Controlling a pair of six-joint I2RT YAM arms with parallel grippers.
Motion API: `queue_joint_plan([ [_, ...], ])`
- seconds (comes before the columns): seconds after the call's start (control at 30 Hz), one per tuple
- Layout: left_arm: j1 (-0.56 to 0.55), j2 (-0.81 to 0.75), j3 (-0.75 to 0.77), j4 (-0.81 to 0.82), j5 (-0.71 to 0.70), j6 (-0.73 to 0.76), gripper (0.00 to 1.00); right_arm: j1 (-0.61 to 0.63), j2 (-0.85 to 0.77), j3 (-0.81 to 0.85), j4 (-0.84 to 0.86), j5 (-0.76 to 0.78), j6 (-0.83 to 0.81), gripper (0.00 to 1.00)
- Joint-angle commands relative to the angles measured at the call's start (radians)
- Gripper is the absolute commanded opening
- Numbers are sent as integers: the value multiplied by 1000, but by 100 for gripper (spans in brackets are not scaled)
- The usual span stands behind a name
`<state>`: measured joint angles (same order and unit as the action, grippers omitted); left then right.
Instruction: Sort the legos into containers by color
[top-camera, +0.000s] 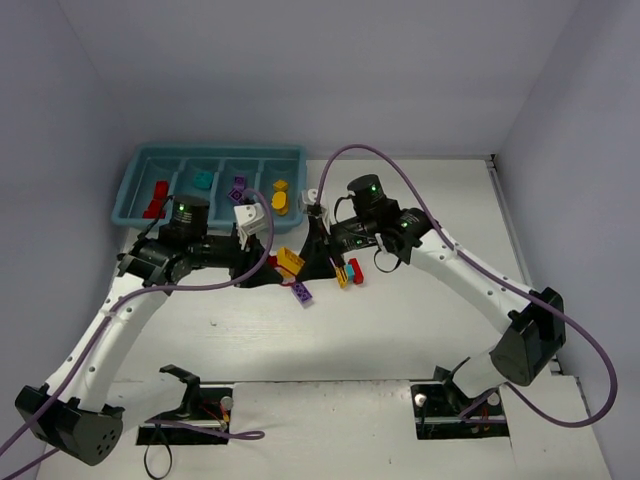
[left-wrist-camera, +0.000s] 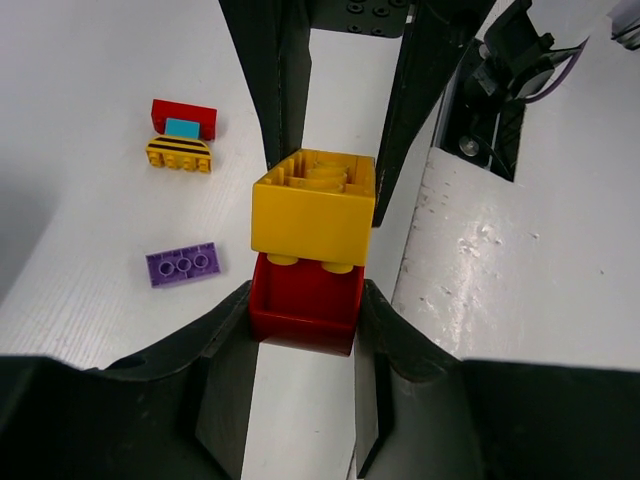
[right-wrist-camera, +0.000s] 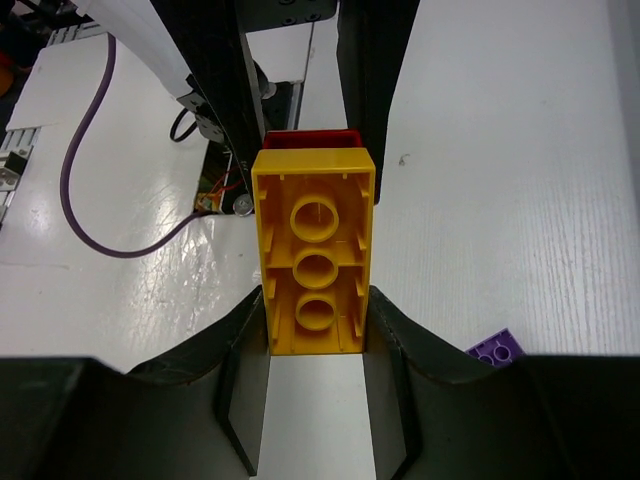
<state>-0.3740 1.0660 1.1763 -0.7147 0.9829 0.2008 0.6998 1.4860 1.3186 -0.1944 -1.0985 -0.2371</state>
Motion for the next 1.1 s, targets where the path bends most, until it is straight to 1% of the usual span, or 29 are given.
queue_joint_plan([
  [0.0,-8,8,5,-8,-81,61,0,-65,-44,36,59,-32,15,0],
  [0.17,-3,0,-46,0,-154,69,0,-189,-87,11,59,-26,18,0],
  [0.27,6,2,-61,27,-191,52,0,-209,-101,-5,59,38,21,0],
  [0.3,7,6,-69,59,-210,40,0,-213,-101,-9,61,86,24,0],
  [0.33,10,8,-70,84,-305,-10,0,-212,-101,-13,61,115,41,0],
  [0.37,15,9,-72,110,-355,-38,0,-214,-102,-16,64,143,48,0],
  [0.4,27,12,-75,168,-415,-63,0,-214,-104,-28,65,202,56,0],
  [0.43,32,17,-75,204,-590,-133,0,-214,-105,-36,70,227,68,0],
  [0.5,58,50,-49,268,-773,-197,0,-212,-113,-59,81,277,81,0],
  [0.53,73,70,-34,280,-938,-233,0,-214,-116,-65,85,291,87,0],
  [0.57,95,124,-11,284,-992,-253,0,-212,-116,-71,88,299,94,0],
  [0.6,154,152,44,284,-1029,-282,0,-212,-116,-78,89,304,97,0],
  [0.67,220,246,97,291,-1097,-316,0,-214,-113,-84,95,316,114,0],
  [0.7,284,274,142,297,-1107,-337,0,-212,-115,-90,98,319,117,0],
  [0.77,340,362,183,325,-1145,-356,0,-212,-113,-94,110,324,130,0],
  [0.8,406,389,227,333,-1149,-366,0,-212,-113,-97,113,331,134,0],
  [0.9,477,509,304,343,-1162,-379,0,-212,-112,-104,118,342,143,0],
  [0.93,515,538,354,347,-1165,-382,0,-212,-112,-108,121,344,145,0],
  [0.97,533,598,376,353,-1161,-382,0,-212,-107,-111,124,345,148,0],
  [1.03,581,653,420,362,-1158,-380,0,-212,-105,-116,130,347,156,0],
  [1.07,593,707,468,366,-1144,-376,1,-210,-102,-119,131,350,162,0],
])
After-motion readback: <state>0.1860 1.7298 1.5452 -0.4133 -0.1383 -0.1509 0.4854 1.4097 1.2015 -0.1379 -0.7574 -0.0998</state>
